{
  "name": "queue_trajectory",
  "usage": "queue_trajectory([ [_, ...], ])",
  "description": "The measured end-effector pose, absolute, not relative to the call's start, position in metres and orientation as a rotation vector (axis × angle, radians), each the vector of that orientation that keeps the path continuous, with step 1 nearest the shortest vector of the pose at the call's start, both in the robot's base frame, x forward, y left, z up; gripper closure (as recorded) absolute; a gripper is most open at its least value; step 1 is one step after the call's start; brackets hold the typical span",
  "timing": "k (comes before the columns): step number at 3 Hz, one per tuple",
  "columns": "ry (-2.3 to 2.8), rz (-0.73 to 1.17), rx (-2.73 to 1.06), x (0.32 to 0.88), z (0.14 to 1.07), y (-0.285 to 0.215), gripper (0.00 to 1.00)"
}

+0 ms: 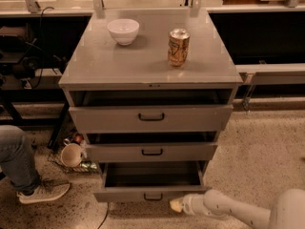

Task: Close bottom drawer

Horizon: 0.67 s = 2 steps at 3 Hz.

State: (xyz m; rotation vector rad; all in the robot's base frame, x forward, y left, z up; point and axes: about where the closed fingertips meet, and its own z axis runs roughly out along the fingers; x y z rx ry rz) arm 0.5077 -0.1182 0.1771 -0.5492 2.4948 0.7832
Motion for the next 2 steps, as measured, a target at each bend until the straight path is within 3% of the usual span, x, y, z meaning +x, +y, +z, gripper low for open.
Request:
queue_trajectory([
  [1, 2.438, 0.773, -0.541, 0.5542, 0.1696, -0.1077, 1.00],
  [2, 2.422, 0.773, -0.540, 0.5637, 0.1656, -0.1031, 1.00],
])
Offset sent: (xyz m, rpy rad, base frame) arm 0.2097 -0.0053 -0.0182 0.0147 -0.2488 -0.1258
